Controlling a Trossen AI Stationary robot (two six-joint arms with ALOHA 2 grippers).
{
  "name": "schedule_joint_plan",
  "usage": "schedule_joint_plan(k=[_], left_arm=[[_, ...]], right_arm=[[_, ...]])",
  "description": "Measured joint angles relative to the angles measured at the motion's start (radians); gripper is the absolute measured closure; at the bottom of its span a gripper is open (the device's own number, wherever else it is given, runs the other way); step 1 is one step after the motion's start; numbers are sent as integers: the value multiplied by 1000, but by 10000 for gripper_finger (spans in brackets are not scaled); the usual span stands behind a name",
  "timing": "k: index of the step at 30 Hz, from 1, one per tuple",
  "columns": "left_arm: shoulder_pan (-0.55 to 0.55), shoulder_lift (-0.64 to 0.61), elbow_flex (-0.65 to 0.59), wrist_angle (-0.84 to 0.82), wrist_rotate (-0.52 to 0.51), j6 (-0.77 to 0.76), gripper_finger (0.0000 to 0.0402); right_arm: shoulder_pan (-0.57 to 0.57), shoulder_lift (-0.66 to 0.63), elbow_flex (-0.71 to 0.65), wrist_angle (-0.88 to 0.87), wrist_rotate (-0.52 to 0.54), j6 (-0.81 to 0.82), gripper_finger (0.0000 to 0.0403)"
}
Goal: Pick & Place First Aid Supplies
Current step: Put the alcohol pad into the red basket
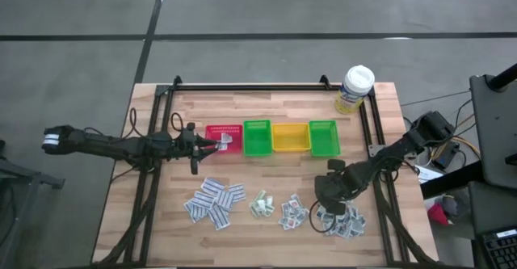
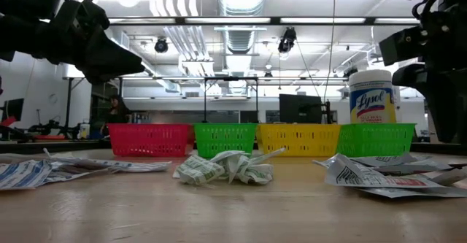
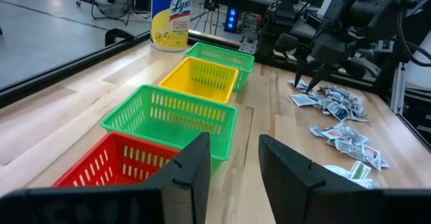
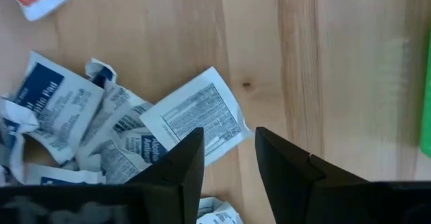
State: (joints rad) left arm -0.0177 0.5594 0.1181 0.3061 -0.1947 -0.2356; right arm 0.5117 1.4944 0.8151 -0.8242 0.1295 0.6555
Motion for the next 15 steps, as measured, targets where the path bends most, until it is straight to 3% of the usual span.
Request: schedule_joint_plan(k=[15], left_arm=[[0,0,-1,0,0,1,282]], right_arm=[[-35,0,-27,13,1,18,273]])
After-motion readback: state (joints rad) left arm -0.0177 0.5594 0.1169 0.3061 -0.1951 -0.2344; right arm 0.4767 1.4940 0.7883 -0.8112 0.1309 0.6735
